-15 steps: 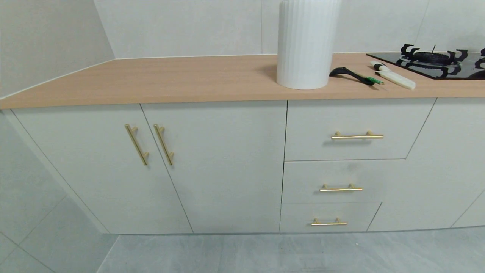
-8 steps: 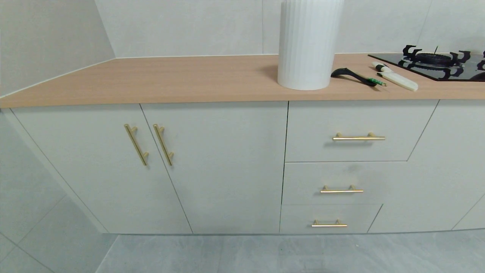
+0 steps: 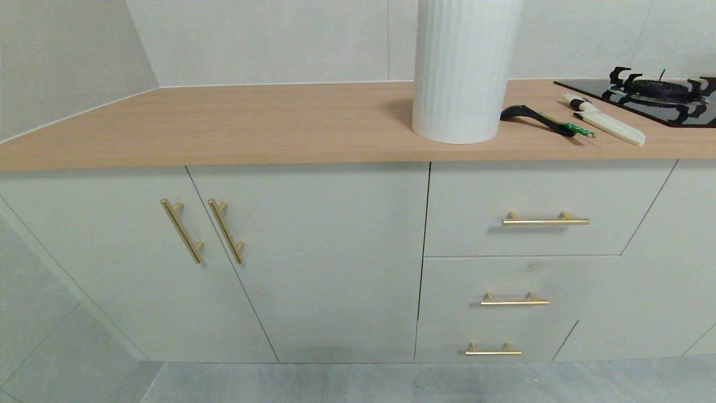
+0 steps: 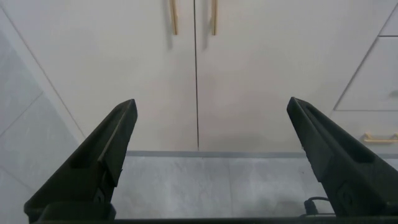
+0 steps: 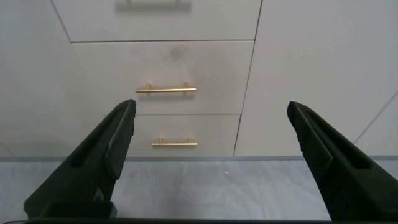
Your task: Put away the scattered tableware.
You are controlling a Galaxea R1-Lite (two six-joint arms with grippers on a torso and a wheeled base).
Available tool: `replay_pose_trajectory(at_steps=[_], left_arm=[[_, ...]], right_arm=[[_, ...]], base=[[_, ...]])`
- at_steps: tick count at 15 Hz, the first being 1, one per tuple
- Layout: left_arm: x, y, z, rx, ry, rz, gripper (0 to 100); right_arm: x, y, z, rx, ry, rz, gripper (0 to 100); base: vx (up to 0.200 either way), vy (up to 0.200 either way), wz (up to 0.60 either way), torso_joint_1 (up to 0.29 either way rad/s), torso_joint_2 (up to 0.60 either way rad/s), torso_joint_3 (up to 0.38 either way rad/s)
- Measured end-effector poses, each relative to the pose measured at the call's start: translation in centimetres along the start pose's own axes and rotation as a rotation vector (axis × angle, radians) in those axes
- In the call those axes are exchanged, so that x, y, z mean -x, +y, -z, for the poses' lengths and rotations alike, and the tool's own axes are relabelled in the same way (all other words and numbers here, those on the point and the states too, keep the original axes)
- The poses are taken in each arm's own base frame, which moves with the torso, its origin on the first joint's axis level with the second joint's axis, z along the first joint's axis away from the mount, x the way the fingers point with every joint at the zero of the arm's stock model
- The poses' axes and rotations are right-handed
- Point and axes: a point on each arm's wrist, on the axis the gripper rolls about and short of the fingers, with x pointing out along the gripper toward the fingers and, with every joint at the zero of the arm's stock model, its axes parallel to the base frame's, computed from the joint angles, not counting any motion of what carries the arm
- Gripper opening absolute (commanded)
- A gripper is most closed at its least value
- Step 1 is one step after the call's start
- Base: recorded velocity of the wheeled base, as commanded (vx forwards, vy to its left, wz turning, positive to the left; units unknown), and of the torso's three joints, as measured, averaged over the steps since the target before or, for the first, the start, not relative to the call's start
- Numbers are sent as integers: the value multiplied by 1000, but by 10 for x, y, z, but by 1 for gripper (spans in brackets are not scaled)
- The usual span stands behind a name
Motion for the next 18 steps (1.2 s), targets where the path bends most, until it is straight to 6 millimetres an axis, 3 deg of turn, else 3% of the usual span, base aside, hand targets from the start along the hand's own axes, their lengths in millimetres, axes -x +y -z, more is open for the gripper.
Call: replay_pose_trajectory(at_steps=[15, 18], left_arm=[[0, 0, 0, 0, 0, 1, 100], [0, 0, 0, 0, 0, 1, 100]], right_arm=[[0, 0, -2, 54, -5, -16, 100], [8, 0, -36, 51, -89, -44, 100]], base=[[0, 0, 0, 0, 0, 0], [0, 0, 0, 0, 0, 0]])
